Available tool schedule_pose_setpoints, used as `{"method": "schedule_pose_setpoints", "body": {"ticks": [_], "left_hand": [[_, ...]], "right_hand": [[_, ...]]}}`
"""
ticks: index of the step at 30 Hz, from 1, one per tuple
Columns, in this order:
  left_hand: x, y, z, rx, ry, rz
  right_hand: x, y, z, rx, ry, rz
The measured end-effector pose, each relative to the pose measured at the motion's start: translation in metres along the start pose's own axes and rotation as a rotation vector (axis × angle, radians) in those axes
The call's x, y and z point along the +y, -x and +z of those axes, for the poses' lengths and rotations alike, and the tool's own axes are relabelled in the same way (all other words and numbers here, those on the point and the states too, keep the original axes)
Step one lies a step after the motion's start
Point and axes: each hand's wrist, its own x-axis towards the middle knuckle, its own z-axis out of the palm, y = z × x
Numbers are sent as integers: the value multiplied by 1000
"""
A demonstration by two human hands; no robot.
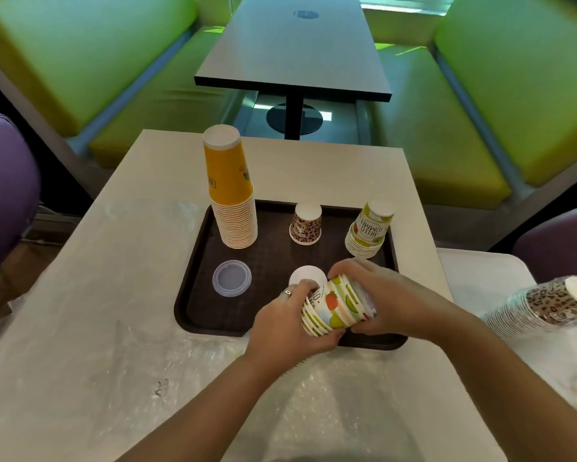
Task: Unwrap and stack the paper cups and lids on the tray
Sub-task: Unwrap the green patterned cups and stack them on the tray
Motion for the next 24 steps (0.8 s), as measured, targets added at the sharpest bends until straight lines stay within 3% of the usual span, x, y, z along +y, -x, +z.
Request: {"method": "schedule_pose_setpoints", "body": {"ticks": [3, 6, 8, 13, 16, 20, 24], "left_hand": [[0, 0, 2, -1, 14, -15], [-2, -3, 1, 29, 29, -42], [-3, -4, 0, 42, 37, -66], [-3, -3, -3, 3, 48, -114], [-3, -3, -1, -14, 46, -120], [-2, -5, 0, -37, 53, -140], [-2, -8, 1, -53, 47, -170]], "right_hand": [[-6, -6, 2, 62, 424, -107], [7, -14, -8, 187, 458, -186], [23, -23, -16, 304, 349, -165], [60, -53, -30, 729, -233, 93], [80, -68, -27, 890, -523, 222], [100, -83, -16, 931, -674, 320], [112, -95, -1, 879, -676, 398]]}}
